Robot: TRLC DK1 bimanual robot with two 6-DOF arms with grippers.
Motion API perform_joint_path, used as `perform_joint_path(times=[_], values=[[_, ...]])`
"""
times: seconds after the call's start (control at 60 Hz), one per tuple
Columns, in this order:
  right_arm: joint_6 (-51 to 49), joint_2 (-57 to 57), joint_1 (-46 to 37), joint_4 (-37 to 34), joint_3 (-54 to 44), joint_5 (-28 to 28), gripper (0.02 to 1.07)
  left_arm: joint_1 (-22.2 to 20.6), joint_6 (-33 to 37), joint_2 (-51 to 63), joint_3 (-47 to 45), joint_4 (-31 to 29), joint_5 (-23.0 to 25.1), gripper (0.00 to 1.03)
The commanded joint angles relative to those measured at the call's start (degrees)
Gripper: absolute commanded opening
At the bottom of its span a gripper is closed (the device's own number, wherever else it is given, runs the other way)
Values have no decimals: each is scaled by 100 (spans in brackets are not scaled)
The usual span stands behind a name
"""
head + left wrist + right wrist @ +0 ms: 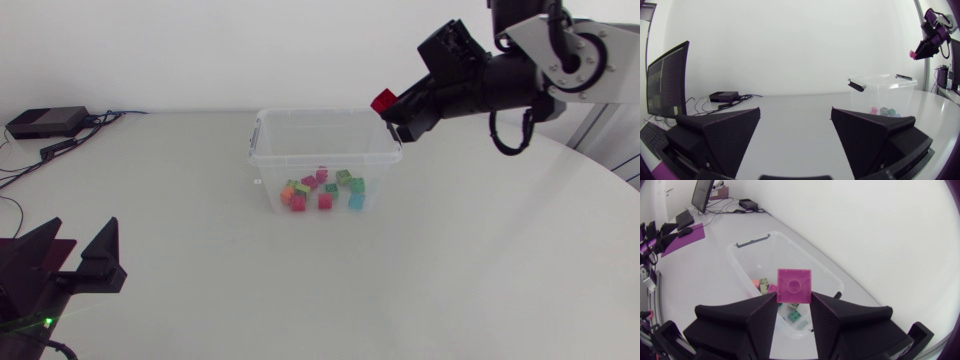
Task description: Pick up the duplo bricks and place them in the container
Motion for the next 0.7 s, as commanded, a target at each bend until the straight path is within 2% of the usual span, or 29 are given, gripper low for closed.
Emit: perform_joint_path(times=[0.0,0.283,0.333,0.367,0.383,0.417,0.433,0.683], values=[[358,474,78,224,246,44,30,35,6,-56,-99,-3,-7,99],[455,1793,684,1077,826,545,31,35,6,-56,-99,-3,-7,99],[446,2003,737,1244,896,695,46,35,6,-56,-91,-3,-7,99],[455,2100,737,1288,940,765,61,35,6,-56,-99,-3,-16,99],[481,2170,737,1288,993,791,79,26,6,-56,-99,-3,-7,99],[551,2223,728,1323,1010,835,97,35,6,-56,-99,-3,-7,99],[551,2223,720,1349,1002,871,101,35,6,-56,-99,-3,-7,99],[560,1248,632,1991,158,1354,102,35,6,-56,-91,-3,-7,99]])
